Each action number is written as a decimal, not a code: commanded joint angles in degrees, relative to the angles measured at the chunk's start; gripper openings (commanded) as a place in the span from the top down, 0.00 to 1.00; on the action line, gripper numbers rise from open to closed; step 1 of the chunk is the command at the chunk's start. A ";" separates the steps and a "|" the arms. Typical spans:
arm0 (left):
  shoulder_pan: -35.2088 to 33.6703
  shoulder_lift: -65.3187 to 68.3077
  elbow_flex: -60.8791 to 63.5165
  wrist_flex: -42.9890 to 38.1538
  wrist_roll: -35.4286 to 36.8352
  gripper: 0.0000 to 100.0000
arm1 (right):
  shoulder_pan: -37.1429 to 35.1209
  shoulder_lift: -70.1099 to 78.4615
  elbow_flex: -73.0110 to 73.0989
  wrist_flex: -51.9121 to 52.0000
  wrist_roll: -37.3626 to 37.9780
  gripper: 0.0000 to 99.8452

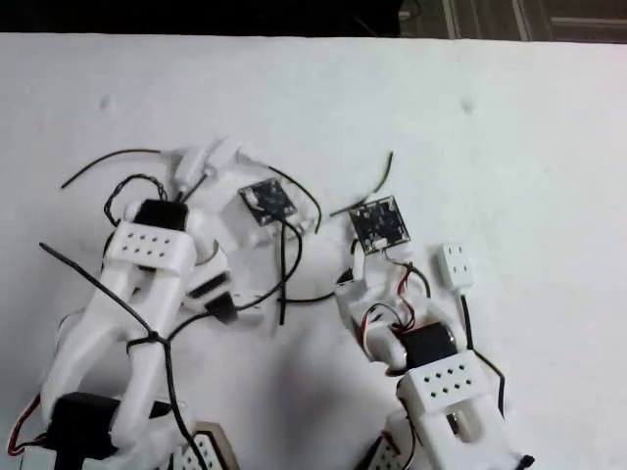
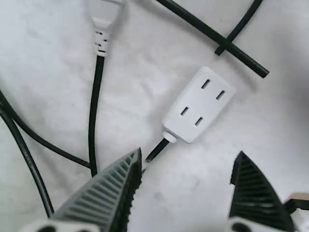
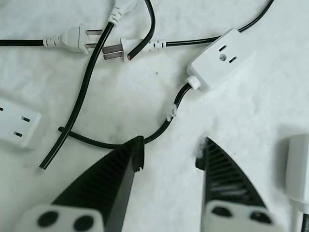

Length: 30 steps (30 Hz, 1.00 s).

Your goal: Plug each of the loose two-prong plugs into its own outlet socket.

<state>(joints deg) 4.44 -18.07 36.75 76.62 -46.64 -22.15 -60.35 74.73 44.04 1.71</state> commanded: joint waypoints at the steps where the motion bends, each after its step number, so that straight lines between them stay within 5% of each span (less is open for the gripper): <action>1: 1.19 -2.15 3.43 -6.24 -4.75 0.68 | 0.31 0.13 -0.35 -0.75 0.70 0.82; 10: 4.35 -2.15 14.59 -20.75 -3.16 0.70 | 0.40 0.13 -0.35 -0.75 0.70 0.82; 18: 4.09 -2.24 18.29 -21.71 -0.62 0.83 | 0.40 0.13 -0.35 -0.75 0.70 0.82; 23: 4.26 -2.68 18.11 -19.69 10.46 0.92 | 0.48 0.13 -0.35 -0.75 0.70 0.82; 30: 4.26 -2.68 14.95 -13.19 23.65 0.89 | 0.40 0.13 -0.35 -0.75 0.70 0.82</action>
<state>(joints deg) 8.31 -18.51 54.51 59.47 -28.62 -22.15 -60.35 74.73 44.04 1.71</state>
